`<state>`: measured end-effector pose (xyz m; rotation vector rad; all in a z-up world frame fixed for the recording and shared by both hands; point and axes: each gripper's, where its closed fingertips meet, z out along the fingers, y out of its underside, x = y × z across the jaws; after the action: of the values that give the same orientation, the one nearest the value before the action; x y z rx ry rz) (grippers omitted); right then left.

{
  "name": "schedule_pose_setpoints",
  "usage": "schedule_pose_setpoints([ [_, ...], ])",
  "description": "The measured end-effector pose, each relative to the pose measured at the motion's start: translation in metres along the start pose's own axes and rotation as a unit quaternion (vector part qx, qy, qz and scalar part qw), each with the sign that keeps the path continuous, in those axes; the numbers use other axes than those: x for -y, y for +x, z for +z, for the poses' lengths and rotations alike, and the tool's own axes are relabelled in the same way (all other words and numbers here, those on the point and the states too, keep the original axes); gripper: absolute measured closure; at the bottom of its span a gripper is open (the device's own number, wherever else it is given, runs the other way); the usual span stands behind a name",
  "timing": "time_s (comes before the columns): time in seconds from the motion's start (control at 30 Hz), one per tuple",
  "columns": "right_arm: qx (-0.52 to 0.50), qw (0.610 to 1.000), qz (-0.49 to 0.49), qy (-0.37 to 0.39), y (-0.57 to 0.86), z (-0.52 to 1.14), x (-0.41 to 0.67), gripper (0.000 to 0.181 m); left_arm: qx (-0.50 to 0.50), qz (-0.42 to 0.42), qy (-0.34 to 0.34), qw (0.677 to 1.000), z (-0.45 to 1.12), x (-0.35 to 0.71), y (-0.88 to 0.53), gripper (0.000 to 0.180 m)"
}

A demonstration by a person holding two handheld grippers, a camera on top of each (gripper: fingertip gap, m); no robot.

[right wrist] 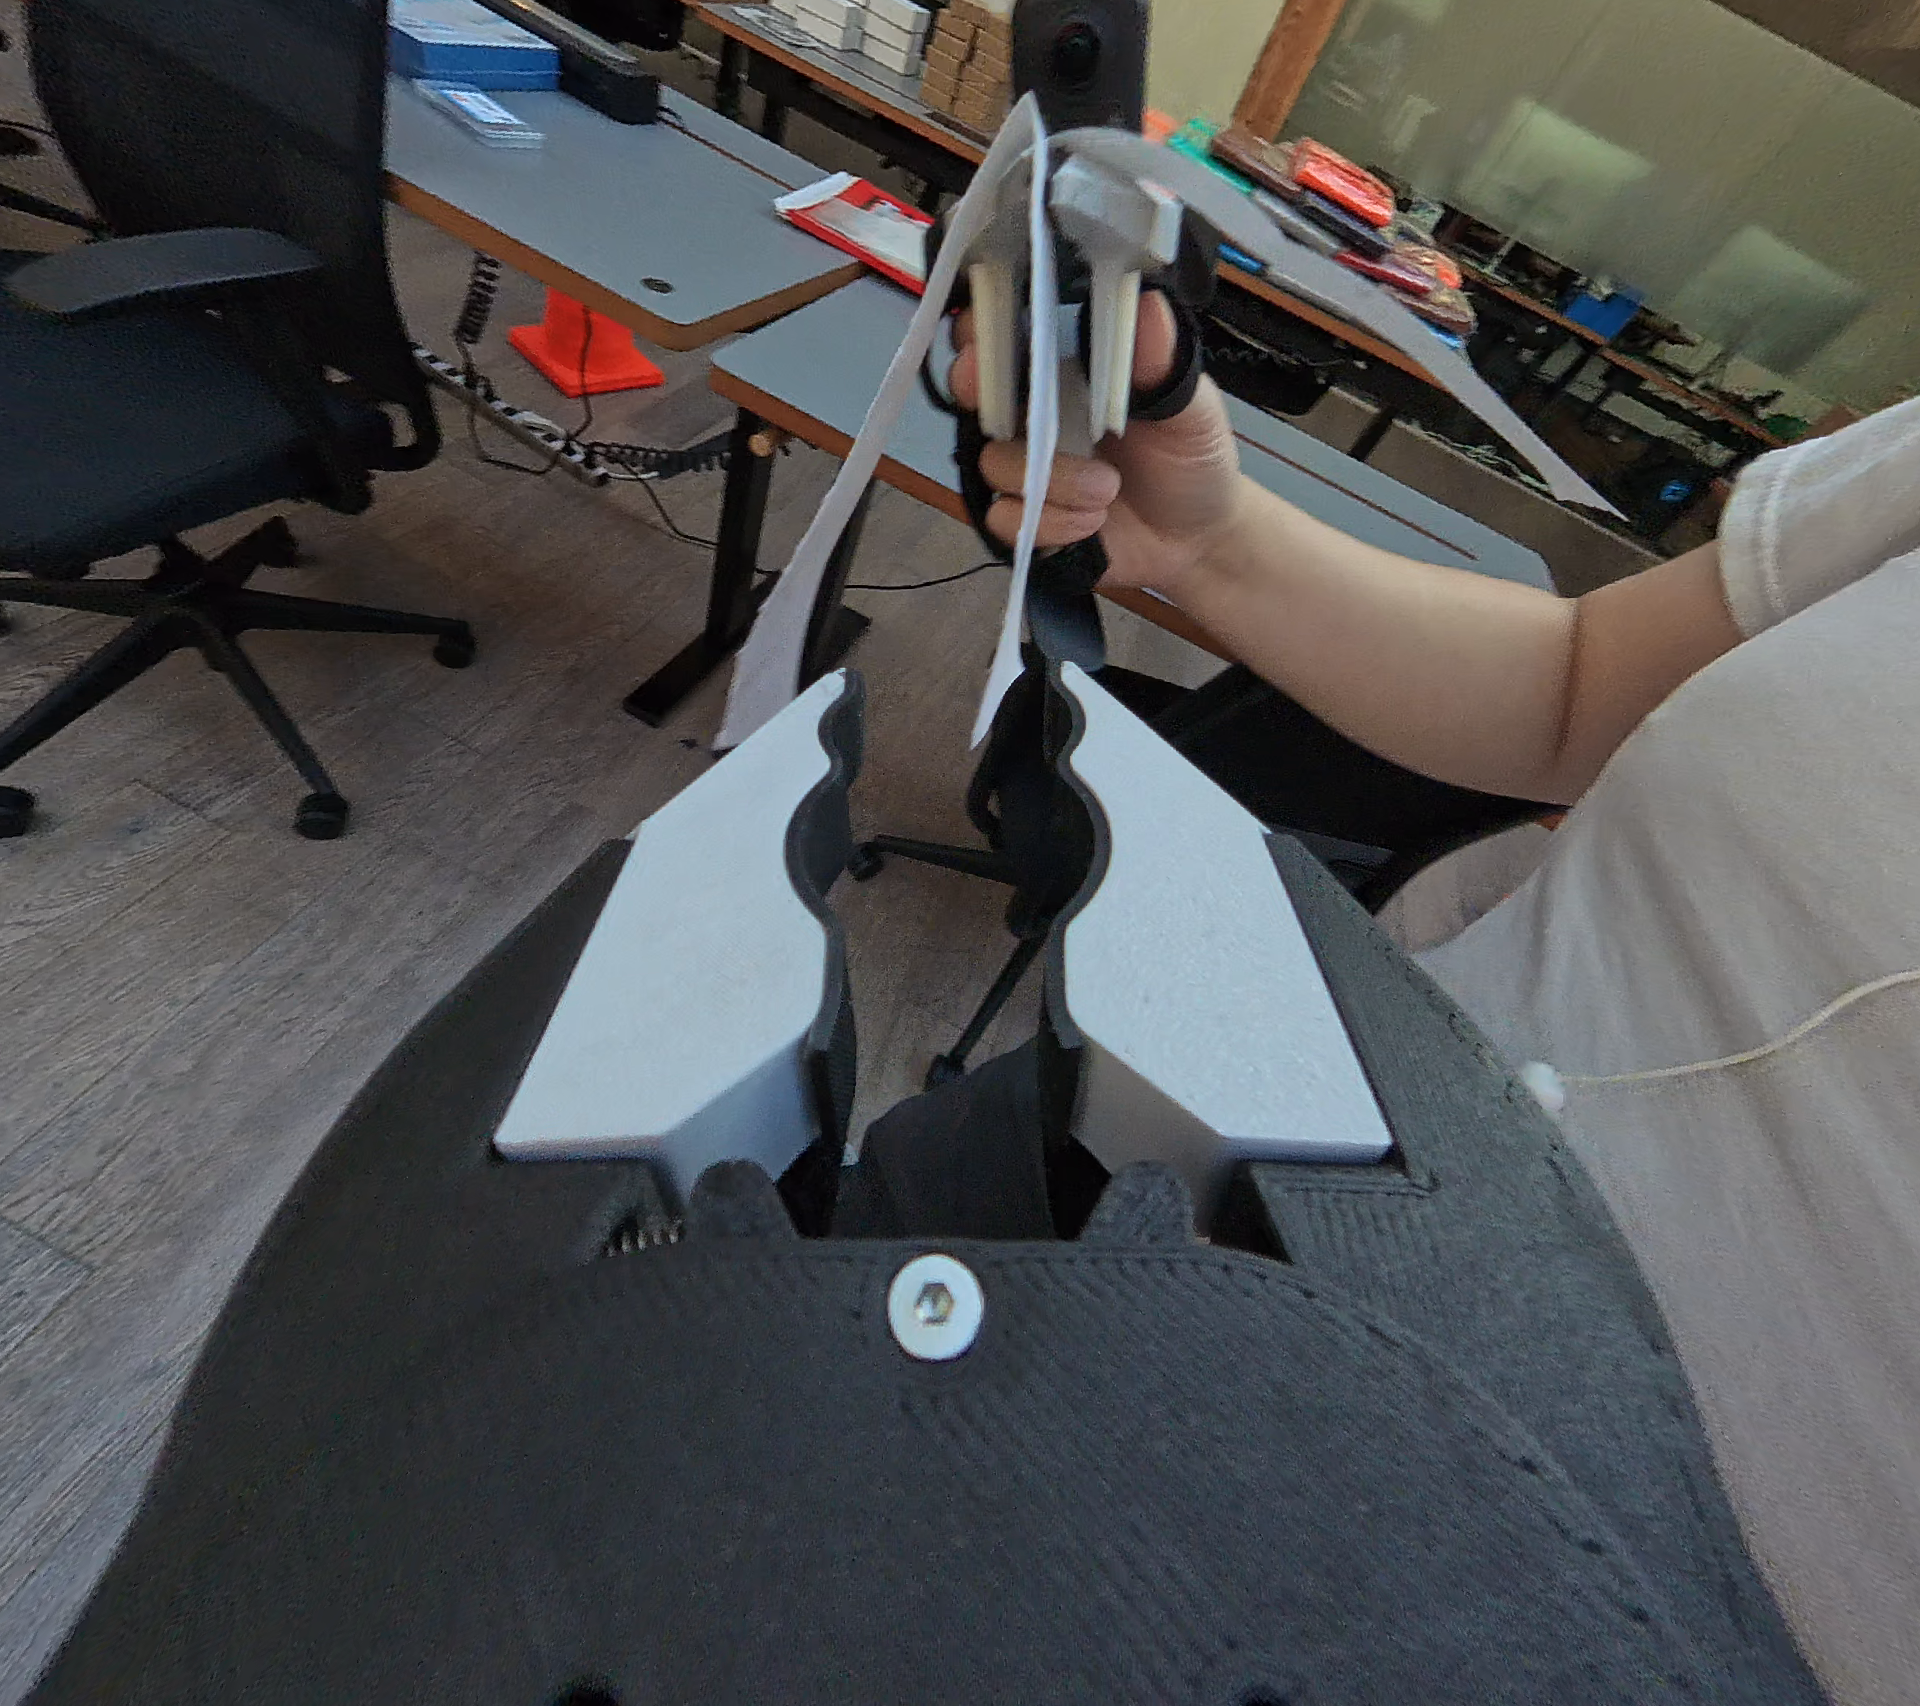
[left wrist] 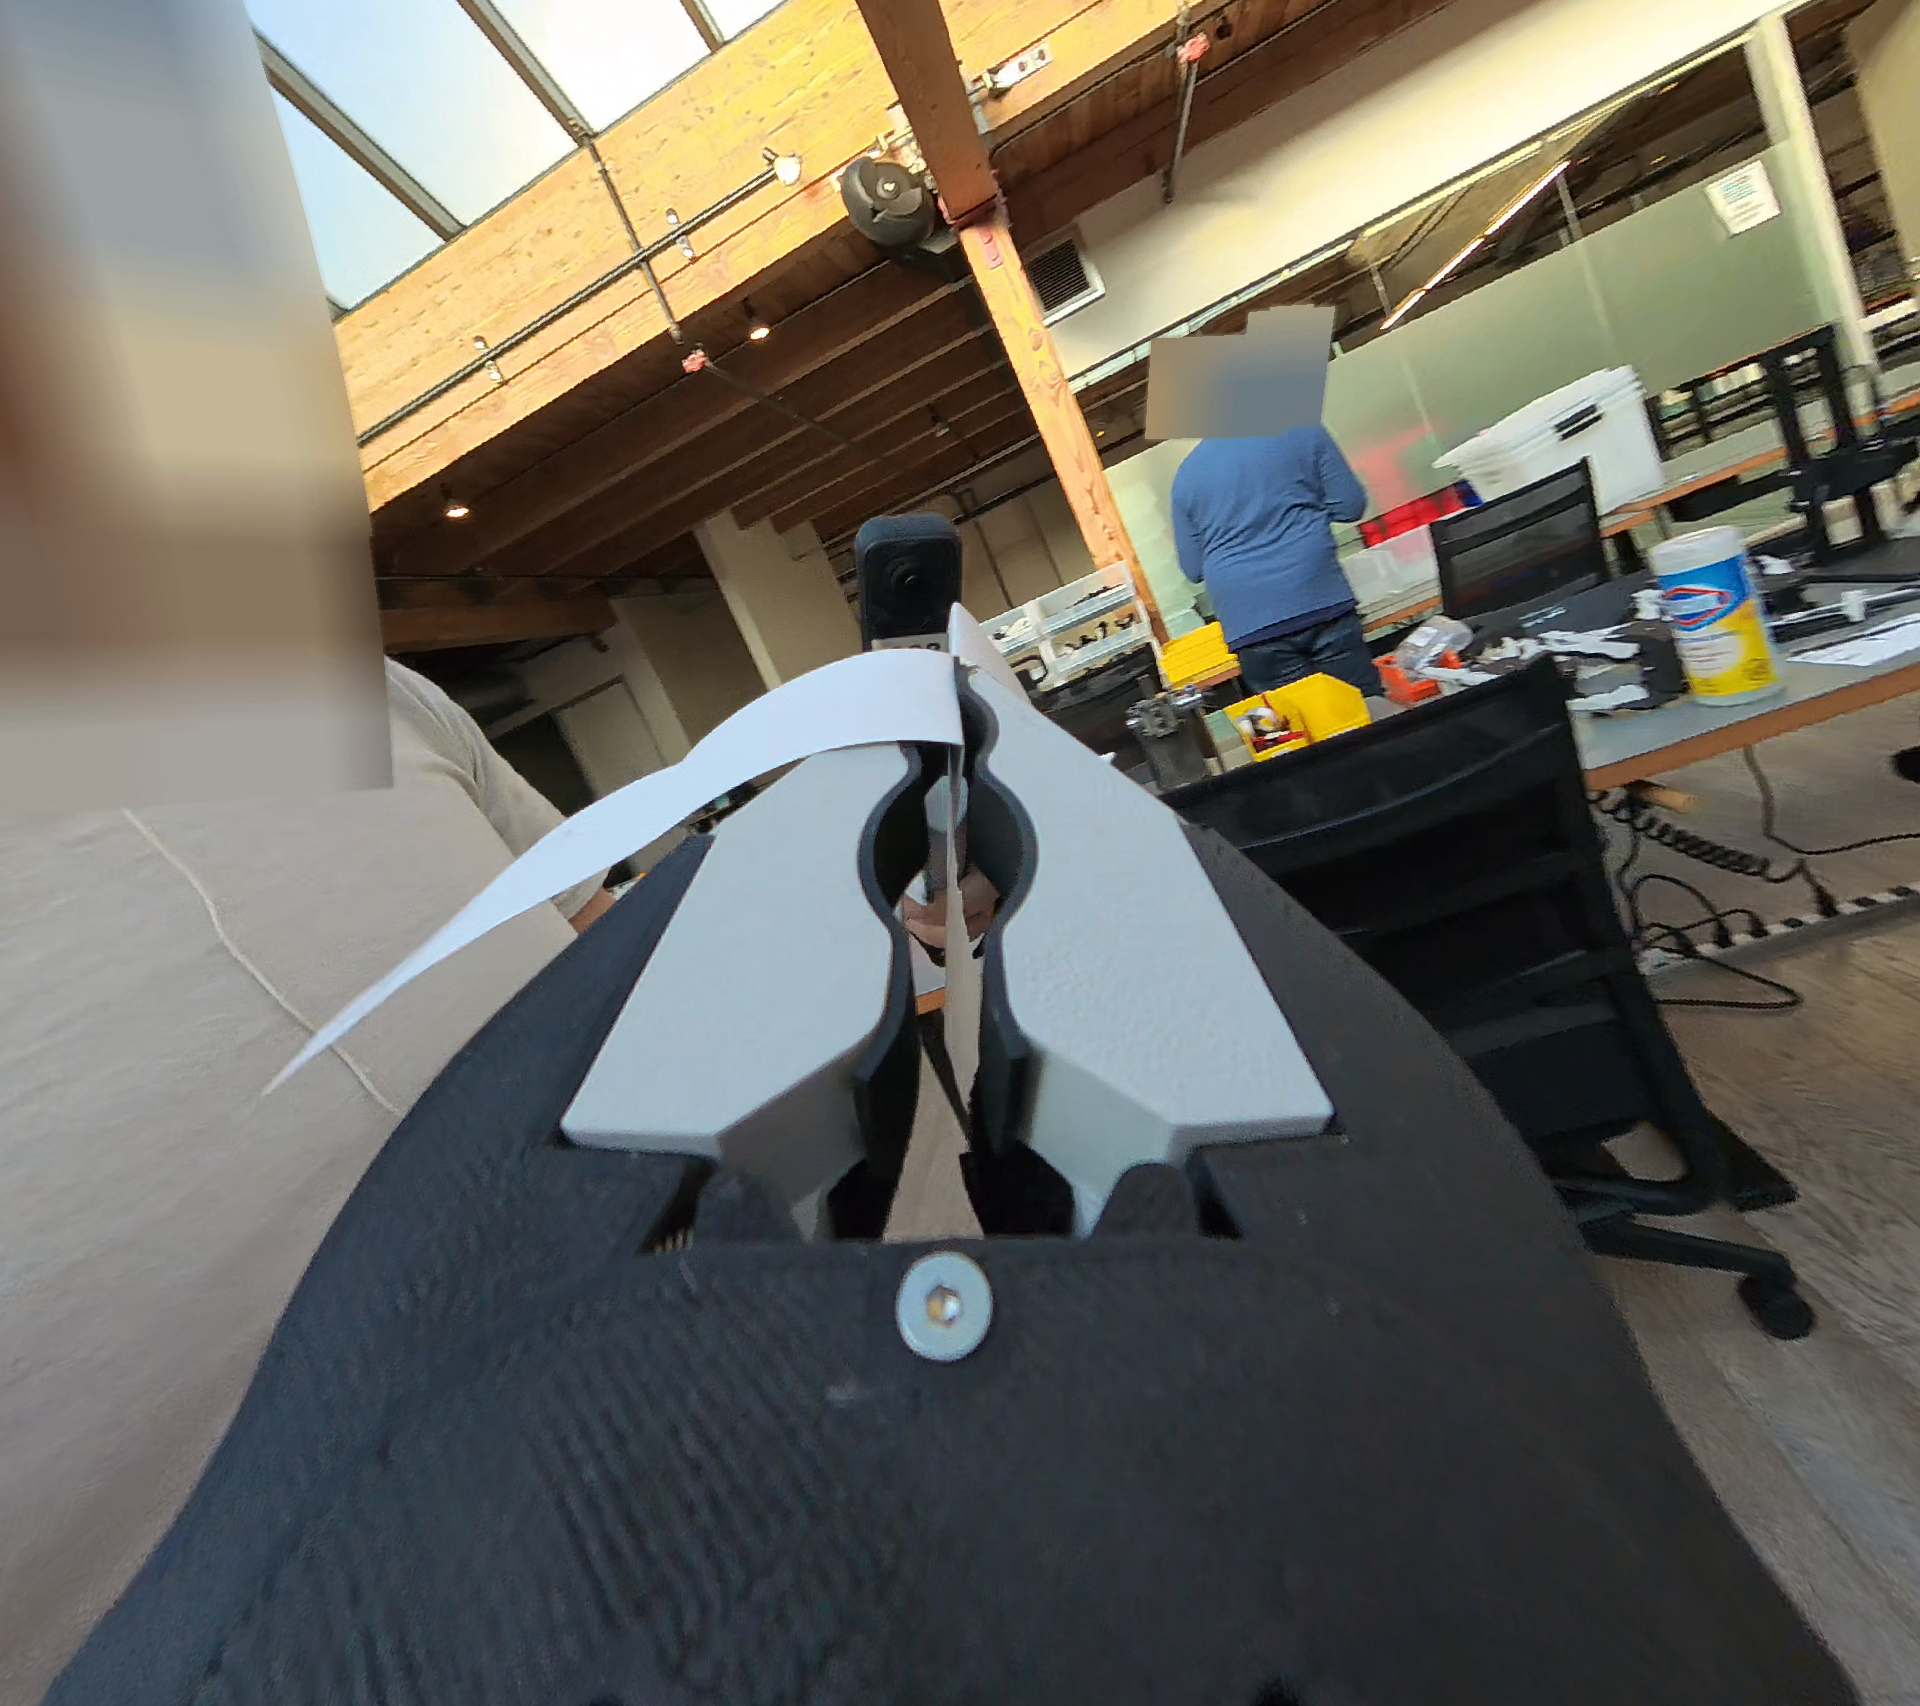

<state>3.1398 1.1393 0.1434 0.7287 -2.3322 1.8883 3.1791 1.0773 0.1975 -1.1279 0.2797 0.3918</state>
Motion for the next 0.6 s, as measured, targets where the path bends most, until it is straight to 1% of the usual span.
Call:
schedule_pose_setpoints([
  [0.1,0.083,0.996,0.01,0.03,-0.064,-0.009,-0.011,0.152,-0.08,-0.039,0.007,0.996,-0.05,0.031,0.041,0.18],
  [0.17,0.125,0.991,0.001,0.047,-0.103,-0.012,-0.013,0.154,-0.133,-0.072,-0.006,0.988,-0.087,0.055,0.065,0.18],
  [0.23,0.155,0.987,-0.009,0.051,-0.141,-0.01,-0.008,0.153,-0.196,-0.103,-0.017,0.975,-0.127,0.083,0.093,0.18],
  [0.3,0.18,0.982,-0.009,0.051,-0.179,-0.004,0.005,0.153,-0.244,-0.14,-0.004,0.96,-0.164,0.12,0.118,0.18],
  [0.37,0.211,0.976,0.003,0.056,-0.218,0.003,0.028,0.153,-0.27,-0.172,0.008,0.947,-0.196,0.158,0.141,0.18],
  [0.43,0.243,0.967,-0.011,0.081,-0.259,0.01,0.058,0.152,-0.311,-0.17,0.015,0.935,-0.227,0.195,0.178,0.18],
  [0.47,0.244,0.964,-0.023,0.102,-0.275,0.016,0.077,0.15,-0.311,-0.161,0.016,0.936,-0.234,0.211,0.193,0.18],
  [0.53,0.252,0.958,-0.012,0.135,-0.302,0.025,0.113,0.149,-0.295,-0.17,0.003,0.94,-0.239,0.237,0.221,0.18],
  [0.6,0.284,0.949,0.007,0.136,-0.335,0.032,0.136,0.147,-0.309,-0.179,-0.007,0.934,-0.246,0.265,0.259,0.18],
])
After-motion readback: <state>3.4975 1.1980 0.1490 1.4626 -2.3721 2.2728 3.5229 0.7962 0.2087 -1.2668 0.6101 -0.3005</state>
